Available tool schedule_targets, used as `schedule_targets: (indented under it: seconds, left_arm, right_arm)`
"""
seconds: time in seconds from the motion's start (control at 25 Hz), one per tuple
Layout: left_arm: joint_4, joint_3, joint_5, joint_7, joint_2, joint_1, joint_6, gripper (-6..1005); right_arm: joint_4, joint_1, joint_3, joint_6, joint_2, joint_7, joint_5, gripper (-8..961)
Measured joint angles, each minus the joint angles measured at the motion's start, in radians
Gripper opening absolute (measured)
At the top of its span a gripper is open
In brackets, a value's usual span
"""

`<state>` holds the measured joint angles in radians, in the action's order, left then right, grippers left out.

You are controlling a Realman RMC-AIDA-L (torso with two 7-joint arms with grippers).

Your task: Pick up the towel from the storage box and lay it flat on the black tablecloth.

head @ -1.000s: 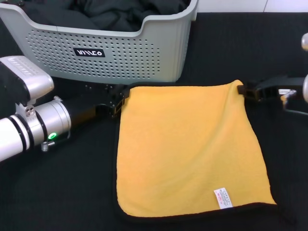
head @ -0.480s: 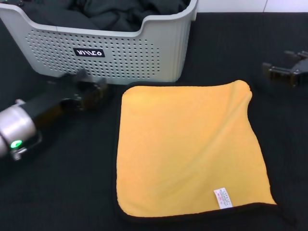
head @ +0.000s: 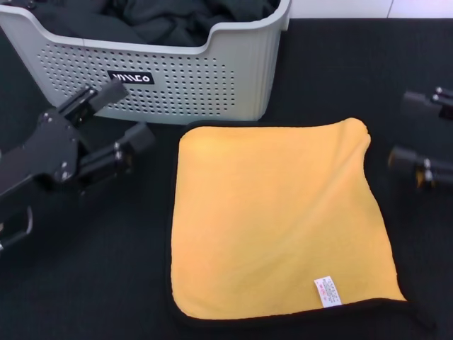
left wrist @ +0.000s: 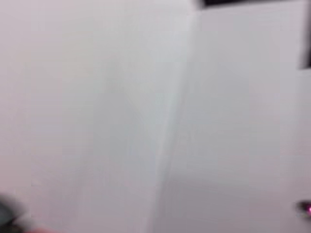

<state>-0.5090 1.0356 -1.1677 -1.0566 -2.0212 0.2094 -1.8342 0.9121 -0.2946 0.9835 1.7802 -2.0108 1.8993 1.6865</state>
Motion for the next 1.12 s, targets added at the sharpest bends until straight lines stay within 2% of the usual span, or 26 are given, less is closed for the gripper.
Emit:
schedule_targets:
  seconds: [0.04, 0.08, 0.16, 0.28, 0.4, 0.6, 1.12]
  left_arm:
    - [0.0, 0.0, 0.0, 0.0, 0.0, 0.0, 0.0, 840]
    - [-0.026, 0.014, -0.033, -0.017, 0.005, 0.026, -0.078, 866]
    - [-0.039, 0.022, -0.071, -0.022, 0.003, 0.052, -0.102, 867]
    - [-0.044, 0.027, -0.153, -0.023, -0.008, 0.111, -0.112, 869]
    - [-0.044, 0.027, -0.223, -0.012, -0.027, 0.159, -0.11, 859]
    - [-0.026, 0.029, -0.311, 0.034, -0.054, 0.218, -0.098, 858]
    - [-0.022, 0.031, -0.32, 0.046, -0.065, 0.199, -0.1, 858]
  right_arm:
    - [0.016, 0.002, 0.029, 0.008, 0.003, 0.007, 0.01, 775]
    - [0.036, 0.006, 0.066, 0.013, 0.006, 0.017, 0.022, 776]
    - [0.078, 0.013, 0.145, 0.013, 0.014, 0.041, 0.035, 776]
    - [0.176, 0.028, 0.274, 0.013, 0.031, 0.059, 0.04, 774]
    - [0.232, 0.03, 0.337, 0.008, 0.035, 0.062, 0.034, 773]
    - [0.221, 0.024, 0.342, 0.004, 0.032, 0.09, 0.029, 770]
    - [0.171, 0.028, 0.341, -0.007, 0.025, 0.121, 0.032, 770]
